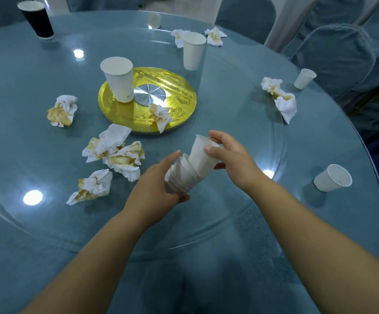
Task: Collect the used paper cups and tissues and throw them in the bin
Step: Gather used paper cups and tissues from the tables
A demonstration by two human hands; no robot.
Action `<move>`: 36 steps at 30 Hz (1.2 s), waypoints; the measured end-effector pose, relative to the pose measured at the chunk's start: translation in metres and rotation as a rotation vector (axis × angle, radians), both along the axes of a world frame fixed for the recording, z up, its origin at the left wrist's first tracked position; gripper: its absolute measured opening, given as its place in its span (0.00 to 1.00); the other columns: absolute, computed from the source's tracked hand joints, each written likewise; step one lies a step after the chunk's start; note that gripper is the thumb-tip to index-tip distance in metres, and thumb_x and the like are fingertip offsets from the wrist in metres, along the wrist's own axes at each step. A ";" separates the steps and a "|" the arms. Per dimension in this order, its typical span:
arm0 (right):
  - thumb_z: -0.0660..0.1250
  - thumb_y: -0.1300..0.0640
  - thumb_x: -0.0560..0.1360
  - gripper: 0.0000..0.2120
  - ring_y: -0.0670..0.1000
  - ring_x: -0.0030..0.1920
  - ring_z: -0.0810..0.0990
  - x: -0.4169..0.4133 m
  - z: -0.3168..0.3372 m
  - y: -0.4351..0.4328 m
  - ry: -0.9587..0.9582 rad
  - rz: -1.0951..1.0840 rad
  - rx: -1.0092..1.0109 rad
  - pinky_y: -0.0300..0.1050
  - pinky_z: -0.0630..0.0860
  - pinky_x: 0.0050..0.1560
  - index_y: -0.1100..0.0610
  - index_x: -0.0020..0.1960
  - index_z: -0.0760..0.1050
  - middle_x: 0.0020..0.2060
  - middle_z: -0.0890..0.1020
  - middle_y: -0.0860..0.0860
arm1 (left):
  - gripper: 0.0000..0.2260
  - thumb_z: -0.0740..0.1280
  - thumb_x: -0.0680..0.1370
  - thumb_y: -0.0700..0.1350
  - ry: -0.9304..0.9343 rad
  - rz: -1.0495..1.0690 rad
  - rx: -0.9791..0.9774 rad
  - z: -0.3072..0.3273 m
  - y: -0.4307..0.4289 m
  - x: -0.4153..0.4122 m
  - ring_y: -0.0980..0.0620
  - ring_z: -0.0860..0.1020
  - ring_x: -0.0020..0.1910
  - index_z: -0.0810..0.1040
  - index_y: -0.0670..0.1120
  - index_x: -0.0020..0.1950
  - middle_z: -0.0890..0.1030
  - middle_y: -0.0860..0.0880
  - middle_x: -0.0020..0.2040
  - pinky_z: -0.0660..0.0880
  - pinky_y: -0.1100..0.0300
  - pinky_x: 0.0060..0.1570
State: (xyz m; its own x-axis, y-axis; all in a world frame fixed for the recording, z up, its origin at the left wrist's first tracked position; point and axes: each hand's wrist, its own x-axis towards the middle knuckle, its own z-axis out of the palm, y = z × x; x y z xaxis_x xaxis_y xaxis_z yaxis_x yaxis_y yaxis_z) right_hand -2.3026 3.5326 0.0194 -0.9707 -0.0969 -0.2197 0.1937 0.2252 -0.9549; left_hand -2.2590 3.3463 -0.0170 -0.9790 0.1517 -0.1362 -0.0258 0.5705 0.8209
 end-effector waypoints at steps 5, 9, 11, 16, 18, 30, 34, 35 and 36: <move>0.66 0.48 0.66 0.37 0.45 0.58 0.74 0.021 -0.001 -0.010 -0.004 0.079 -0.040 0.39 0.72 0.53 0.55 0.73 0.63 0.62 0.72 0.43 | 0.42 0.79 0.64 0.49 -0.019 0.003 0.114 0.007 0.003 0.015 0.55 0.76 0.58 0.60 0.66 0.71 0.76 0.55 0.62 0.75 0.50 0.58; 0.65 0.46 0.68 0.37 0.43 0.65 0.71 0.041 0.001 -0.002 0.000 0.063 -0.048 0.36 0.70 0.62 0.54 0.74 0.62 0.67 0.71 0.44 | 0.42 0.79 0.65 0.47 0.002 -0.022 0.129 0.012 0.008 0.021 0.57 0.76 0.57 0.61 0.65 0.71 0.74 0.57 0.61 0.74 0.59 0.56; 0.65 0.46 0.70 0.34 0.40 0.61 0.72 0.051 0.002 0.010 0.019 -0.003 -0.075 0.32 0.71 0.57 0.54 0.74 0.62 0.65 0.71 0.42 | 0.42 0.79 0.65 0.45 0.011 -0.039 0.135 0.014 0.014 0.024 0.56 0.76 0.58 0.61 0.63 0.72 0.74 0.58 0.62 0.74 0.58 0.57; 0.68 0.54 0.76 0.16 0.42 0.48 0.77 0.069 -0.018 0.066 0.038 -0.310 0.072 0.41 0.73 0.52 0.51 0.63 0.71 0.55 0.78 0.47 | 0.40 0.78 0.66 0.44 0.029 -0.099 0.147 0.016 0.046 0.025 0.59 0.74 0.59 0.62 0.62 0.72 0.72 0.63 0.60 0.70 0.63 0.55; 0.69 0.54 0.75 0.15 0.47 0.48 0.78 0.074 -0.028 0.097 0.033 -0.408 0.174 0.41 0.72 0.48 0.50 0.60 0.71 0.52 0.79 0.48 | 0.39 0.78 0.66 0.44 0.028 -0.126 0.151 0.015 0.064 0.022 0.58 0.74 0.58 0.62 0.63 0.71 0.72 0.64 0.58 0.70 0.64 0.53; 0.68 0.47 0.74 0.35 0.61 0.71 0.57 0.049 -0.040 0.249 -0.137 -0.596 1.028 0.53 0.59 0.69 0.57 0.74 0.58 0.73 0.58 0.57 | 0.36 0.79 0.65 0.45 -0.003 -0.268 0.193 -0.002 0.160 -0.011 0.64 0.77 0.51 0.63 0.73 0.61 0.75 0.71 0.51 0.75 0.55 0.54; 0.67 0.45 0.75 0.43 0.62 0.76 0.45 0.025 -0.044 0.265 -0.275 -0.478 1.075 0.57 0.53 0.73 0.55 0.78 0.44 0.77 0.42 0.55 | 0.36 0.79 0.66 0.44 -0.007 -0.274 0.152 -0.006 0.170 -0.019 0.60 0.77 0.52 0.65 0.69 0.64 0.75 0.67 0.53 0.76 0.52 0.56; 0.66 0.45 0.76 0.43 0.63 0.76 0.43 0.020 -0.046 0.267 -0.295 -0.463 1.069 0.57 0.52 0.73 0.55 0.78 0.42 0.77 0.40 0.55 | 0.37 0.79 0.66 0.45 -0.010 -0.275 0.148 -0.007 0.171 -0.021 0.56 0.77 0.54 0.65 0.68 0.66 0.75 0.64 0.55 0.75 0.49 0.57; 0.65 0.45 0.77 0.42 0.63 0.76 0.42 0.016 -0.048 0.270 -0.313 -0.454 1.057 0.58 0.51 0.73 0.54 0.78 0.41 0.77 0.39 0.55 | 0.38 0.79 0.65 0.45 -0.011 -0.277 0.143 -0.008 0.172 -0.022 0.53 0.77 0.55 0.65 0.67 0.67 0.75 0.63 0.55 0.75 0.47 0.58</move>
State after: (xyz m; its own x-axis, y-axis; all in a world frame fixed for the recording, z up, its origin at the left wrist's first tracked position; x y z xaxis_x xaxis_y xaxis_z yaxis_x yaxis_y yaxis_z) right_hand -2.2870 3.8021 -0.0287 -0.7596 0.6130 -0.2173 0.6502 0.7227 -0.2344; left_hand -2.2812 3.5179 -0.0254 -0.8965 0.4306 -0.1046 0.1050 0.4357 0.8939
